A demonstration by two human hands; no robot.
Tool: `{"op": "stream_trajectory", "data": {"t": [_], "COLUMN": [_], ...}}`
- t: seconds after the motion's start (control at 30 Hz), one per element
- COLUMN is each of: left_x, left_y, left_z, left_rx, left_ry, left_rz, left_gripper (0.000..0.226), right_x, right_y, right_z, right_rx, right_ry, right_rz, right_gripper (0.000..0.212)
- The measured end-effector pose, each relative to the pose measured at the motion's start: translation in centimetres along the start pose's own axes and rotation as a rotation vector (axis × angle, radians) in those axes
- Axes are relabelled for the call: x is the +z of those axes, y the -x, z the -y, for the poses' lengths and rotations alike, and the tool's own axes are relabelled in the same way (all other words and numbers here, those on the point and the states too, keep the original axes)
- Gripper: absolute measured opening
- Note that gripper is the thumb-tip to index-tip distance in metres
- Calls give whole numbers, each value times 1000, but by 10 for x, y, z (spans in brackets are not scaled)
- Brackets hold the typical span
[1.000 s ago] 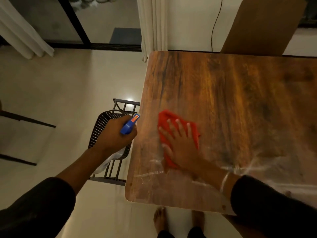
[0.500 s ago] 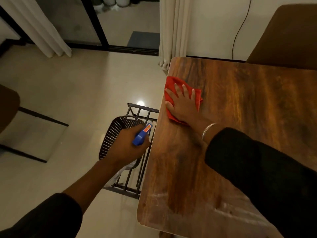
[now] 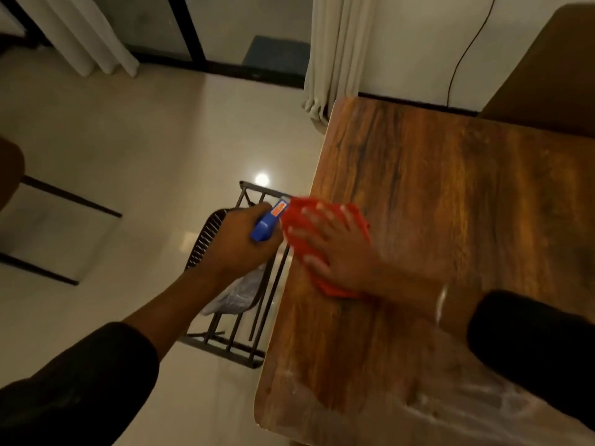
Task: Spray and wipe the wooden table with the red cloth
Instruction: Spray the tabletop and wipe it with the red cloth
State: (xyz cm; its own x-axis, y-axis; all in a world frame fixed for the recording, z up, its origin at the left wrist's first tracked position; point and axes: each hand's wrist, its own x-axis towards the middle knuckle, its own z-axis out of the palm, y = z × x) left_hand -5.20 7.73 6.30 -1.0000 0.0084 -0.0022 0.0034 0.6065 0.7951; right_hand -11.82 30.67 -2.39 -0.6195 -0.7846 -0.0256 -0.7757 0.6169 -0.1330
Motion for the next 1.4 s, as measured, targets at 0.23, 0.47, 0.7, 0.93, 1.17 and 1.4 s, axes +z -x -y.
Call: {"op": "stream_trajectory", "data": {"t": [0.23,0.47,0.7,0.93,1.17,1.4], "left_x": [-4,2,1,5,19,43], "left_y": [13,30,81,137,164,175], "left_z": [-5,-23,-44,-63,-87,-138], "left_rx": [-16,81,93,5,-130,-38], "left_ry": [-3,-16,21,-8,28,86], "left_rz": [-11,147,120,176,226,256], "left_gripper": [16,8,6,9,17,26], "right_x": [32,66,20,63,33,32], "right_y": [16,161,100,176,309,222], "right_z": [83,232,111,250,101,179], "right_rx": [374,176,589,434,951,862], "right_ry": [2,-68,-45,-91,12,-102], "right_rz": [-134,-51,-69,-137,-95,-134], "right_gripper": [66,74,63,74,71,72]}}
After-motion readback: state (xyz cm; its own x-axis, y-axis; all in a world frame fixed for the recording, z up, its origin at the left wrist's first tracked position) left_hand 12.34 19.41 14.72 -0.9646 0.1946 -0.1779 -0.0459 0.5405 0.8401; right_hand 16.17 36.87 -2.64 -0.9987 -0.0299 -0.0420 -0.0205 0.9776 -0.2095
